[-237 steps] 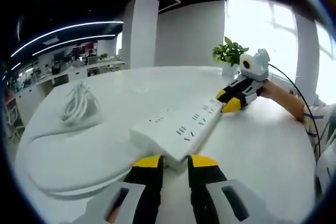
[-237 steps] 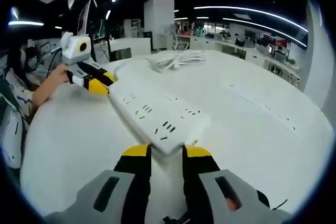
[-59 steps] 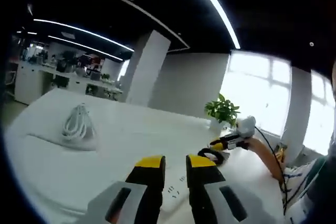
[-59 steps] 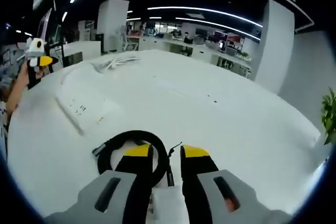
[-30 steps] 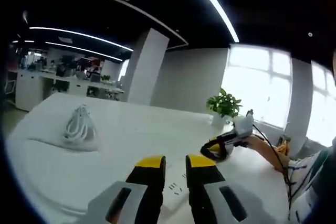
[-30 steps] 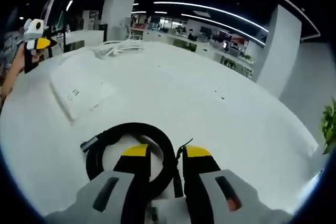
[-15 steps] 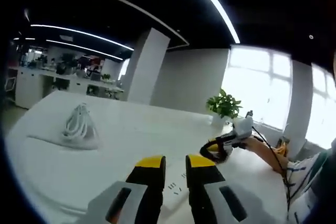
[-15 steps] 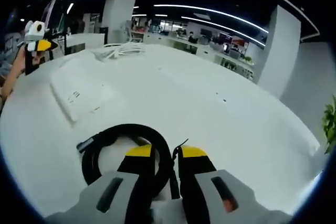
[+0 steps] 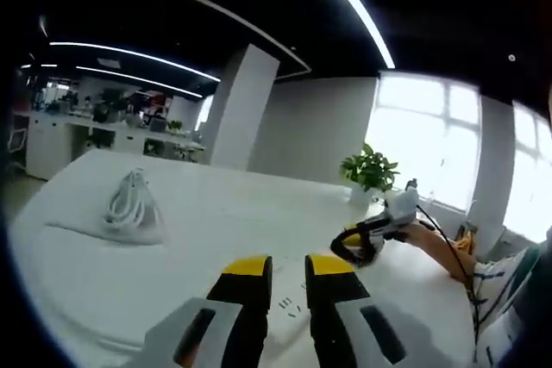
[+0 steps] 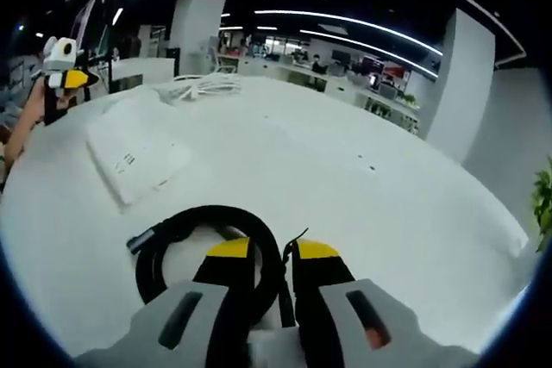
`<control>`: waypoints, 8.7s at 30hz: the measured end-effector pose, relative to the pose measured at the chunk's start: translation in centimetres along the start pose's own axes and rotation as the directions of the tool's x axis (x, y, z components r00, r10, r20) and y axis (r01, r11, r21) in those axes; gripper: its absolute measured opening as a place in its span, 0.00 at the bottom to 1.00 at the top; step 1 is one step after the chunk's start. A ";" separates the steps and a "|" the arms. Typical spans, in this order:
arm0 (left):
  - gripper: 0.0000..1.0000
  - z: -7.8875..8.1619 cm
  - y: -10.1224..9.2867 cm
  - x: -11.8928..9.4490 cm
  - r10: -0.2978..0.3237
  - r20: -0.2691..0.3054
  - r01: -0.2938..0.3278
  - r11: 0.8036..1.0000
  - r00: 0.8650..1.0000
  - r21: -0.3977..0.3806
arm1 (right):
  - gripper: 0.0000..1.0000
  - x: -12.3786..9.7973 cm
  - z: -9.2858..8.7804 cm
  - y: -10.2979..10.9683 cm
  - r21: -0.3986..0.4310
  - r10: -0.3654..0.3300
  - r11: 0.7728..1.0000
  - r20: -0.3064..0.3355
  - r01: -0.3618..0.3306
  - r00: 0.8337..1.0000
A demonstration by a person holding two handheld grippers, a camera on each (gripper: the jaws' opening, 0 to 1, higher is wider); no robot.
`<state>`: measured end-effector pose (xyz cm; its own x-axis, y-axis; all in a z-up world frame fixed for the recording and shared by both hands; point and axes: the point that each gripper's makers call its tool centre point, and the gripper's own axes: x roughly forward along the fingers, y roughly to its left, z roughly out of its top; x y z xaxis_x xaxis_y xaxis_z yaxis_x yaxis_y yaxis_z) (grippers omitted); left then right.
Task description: Straighten the power strip on the desk, plug the charger into it
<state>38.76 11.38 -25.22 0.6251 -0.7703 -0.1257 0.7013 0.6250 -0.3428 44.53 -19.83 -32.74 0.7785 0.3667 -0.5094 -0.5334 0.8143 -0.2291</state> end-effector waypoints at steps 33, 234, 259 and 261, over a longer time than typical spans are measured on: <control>0.15 -0.1 0.2 -0.1 0.008 -0.007 -0.008 1.000 1.000 0.006 | 0.08 -1.1 2.1 -0.7 0.111 0.028 0.993 0.096 -0.038 0.995; 0.30 -8.9 -12.2 5.8 -0.148 -0.231 0.228 0.898 0.962 0.376 | 0.17 -6.7 13.5 22.5 -0.230 0.518 0.855 0.417 -0.464 0.747; 0.30 -4.2 -10.6 6.8 -0.095 -0.157 0.142 0.934 0.983 0.327 | 0.09 -5.7 17.5 21.1 -0.143 0.492 0.861 0.476 -0.488 0.729; 0.30 -3.5 -10.5 7.2 -0.103 -0.157 0.148 0.939 0.982 0.312 | 0.09 -5.6 18.1 20.7 -0.130 0.490 0.860 0.483 -0.494 0.725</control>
<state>34.71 -1.10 -25.79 0.4882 -0.8406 -0.2347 0.8575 0.5121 -0.0502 35.14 3.10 -19.67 0.4630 0.8827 -0.0807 -0.8863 0.4600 -0.0531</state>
